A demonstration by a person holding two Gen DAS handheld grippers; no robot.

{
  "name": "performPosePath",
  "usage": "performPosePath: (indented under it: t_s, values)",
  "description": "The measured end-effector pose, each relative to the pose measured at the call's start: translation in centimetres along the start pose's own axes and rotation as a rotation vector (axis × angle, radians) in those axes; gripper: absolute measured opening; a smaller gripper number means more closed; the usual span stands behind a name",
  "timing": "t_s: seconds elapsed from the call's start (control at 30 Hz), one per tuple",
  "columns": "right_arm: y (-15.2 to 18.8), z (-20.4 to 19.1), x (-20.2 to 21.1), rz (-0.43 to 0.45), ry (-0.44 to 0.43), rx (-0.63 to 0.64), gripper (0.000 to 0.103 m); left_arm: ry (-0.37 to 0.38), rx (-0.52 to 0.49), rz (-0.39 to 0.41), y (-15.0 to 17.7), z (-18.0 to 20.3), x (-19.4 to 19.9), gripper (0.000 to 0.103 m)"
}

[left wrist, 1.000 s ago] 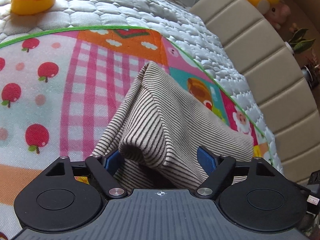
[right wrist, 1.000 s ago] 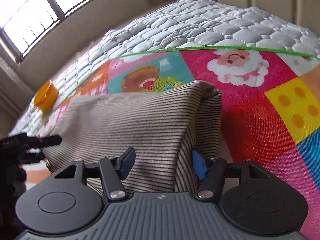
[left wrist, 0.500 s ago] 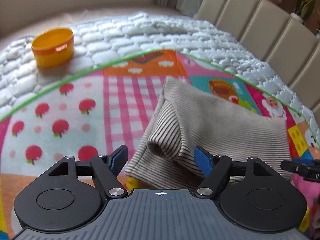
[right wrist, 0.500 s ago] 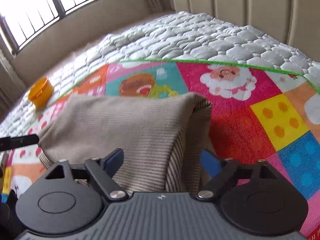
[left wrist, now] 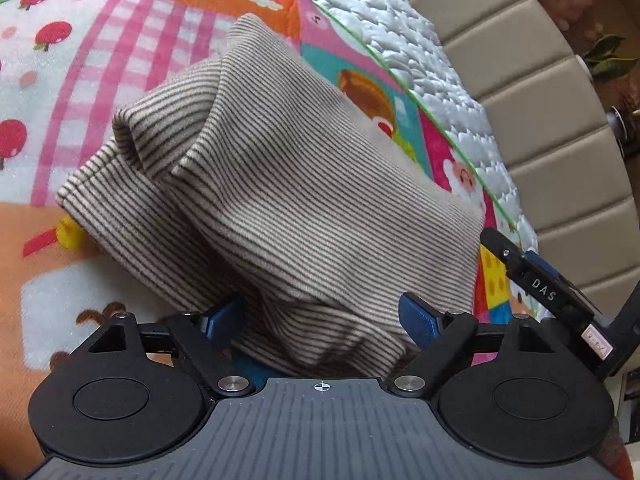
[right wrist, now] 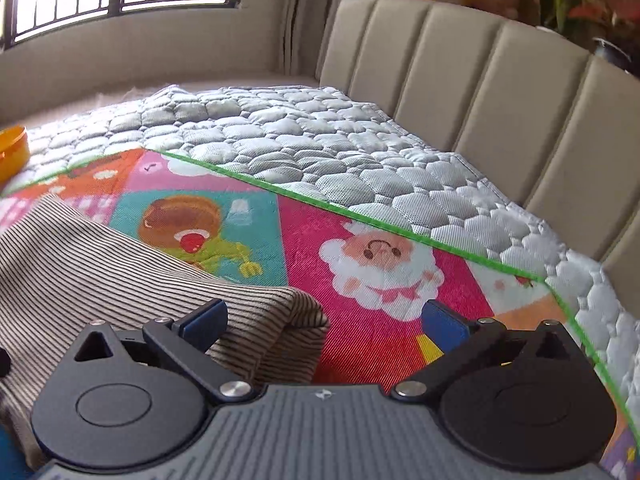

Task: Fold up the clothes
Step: 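Press and smooth the folded shirt with both grippers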

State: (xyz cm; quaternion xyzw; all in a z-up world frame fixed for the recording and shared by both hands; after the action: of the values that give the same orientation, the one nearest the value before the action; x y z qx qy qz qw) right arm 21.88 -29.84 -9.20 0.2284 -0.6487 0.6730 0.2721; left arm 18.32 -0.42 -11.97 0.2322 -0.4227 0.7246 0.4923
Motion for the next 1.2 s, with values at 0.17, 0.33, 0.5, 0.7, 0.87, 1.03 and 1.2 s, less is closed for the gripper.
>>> performPosePath:
  t_s: [0.17,0.33,0.5,0.7,0.87,1.03,1.2]
  values:
    - [0.0,-0.7,-3.4,-0.063,0.004,0.055,0.103,-0.016,0.012,0.041,-2.2,-1.2,-1.3,0.079]
    - [0.6,-0.9,-2.6,-0.155,-0.005,0.045,0.103,-0.076,-0.060,0.096,-5.5,-1.3,-2.7,0.076]
    - [1.6,-1.1,-1.7,-0.255,-0.034,-0.040,0.103,-0.121,-0.163,0.144,-6.7,-0.9,-3.2,0.077]
    - [2.3,-1.6,-1.5,-0.235,-0.010,-0.065,0.103,-0.197,-0.162,0.129,-4.4,-0.2,0.4,0.089]
    - [2.3,-1.3,-1.3,-0.240,-0.015,-0.079,0.103,-0.060,-0.006,0.075,-1.6,-1.0,3.6,0.098]
    - [2.7,-1.3,-0.7,-0.256,-0.014,-0.072,0.103,-0.022,0.064,-0.062,0.9,-1.2,1.2,0.098]
    - [3.3,-2.1,0.5,-0.290,-0.006,-0.010,0.103,-0.123,-0.049,-0.031,-0.1,-0.2,-0.5,0.087]
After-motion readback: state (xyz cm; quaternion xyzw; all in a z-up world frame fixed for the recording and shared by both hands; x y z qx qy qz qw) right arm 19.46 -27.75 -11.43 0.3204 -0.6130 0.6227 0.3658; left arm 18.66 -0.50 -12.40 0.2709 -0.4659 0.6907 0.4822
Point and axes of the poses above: each gripper's, at about its wrist camera, not at the fingertips, and x roughly against the way its jaws point, z to its right, y to its underside, the point moved 2 cm from there along -x, roughly the way its jaws point, and after that the axes turned 10 degrees about -x, right-handed, at the moved point
